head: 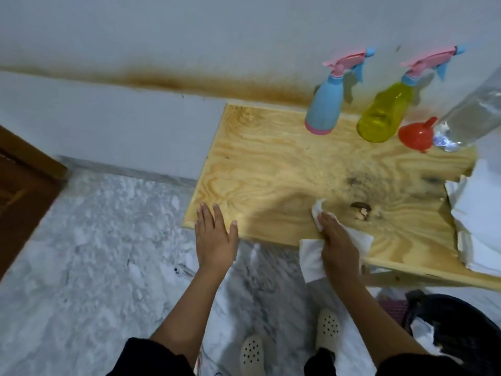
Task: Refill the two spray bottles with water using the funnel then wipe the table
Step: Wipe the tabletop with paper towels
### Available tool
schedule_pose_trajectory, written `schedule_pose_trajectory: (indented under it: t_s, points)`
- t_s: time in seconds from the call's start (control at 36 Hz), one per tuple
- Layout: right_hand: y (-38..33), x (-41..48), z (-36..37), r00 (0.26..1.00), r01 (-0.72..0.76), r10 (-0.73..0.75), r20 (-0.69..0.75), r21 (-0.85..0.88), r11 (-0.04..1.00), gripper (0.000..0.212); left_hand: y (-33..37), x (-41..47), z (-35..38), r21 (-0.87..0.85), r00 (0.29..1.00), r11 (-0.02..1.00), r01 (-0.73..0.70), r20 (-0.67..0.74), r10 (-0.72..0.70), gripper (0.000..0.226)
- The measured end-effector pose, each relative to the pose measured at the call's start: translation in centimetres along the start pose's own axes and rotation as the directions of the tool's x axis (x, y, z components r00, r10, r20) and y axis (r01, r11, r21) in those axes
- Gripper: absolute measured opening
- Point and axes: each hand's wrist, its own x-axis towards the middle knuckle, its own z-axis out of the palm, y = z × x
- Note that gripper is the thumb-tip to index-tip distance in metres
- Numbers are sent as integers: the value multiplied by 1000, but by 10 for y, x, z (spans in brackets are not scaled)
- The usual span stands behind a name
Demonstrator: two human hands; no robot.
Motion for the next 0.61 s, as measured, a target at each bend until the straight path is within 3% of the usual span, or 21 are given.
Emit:
schedule_pose_trajectory:
  t_s: [0.17,0.28,0.36,0.53,0.61]
  points:
    - [-10,-17,8,997,-74,75,-27,35,997,52,2,-6,-6,-65,997,995,-73,34,75,63]
    - [-21,-21,8,984,-170,176,-27,162,972,44,8,-8,-3,-133,993,987,-93,57,101,59]
    - [-34,-25,4,958,-275,288,-8,265,924,41,19,-22,6,-275,978,946,-170,69,196,54]
    - [-55,-26,-21,941,-294,337,-39,404,866,34,65,-57,2,-537,829,742,-400,133,543,56]
    - [-62,-25,-42,949,-268,313,-43,414,870,28,94,-57,-16,-639,781,665,-385,158,604,64]
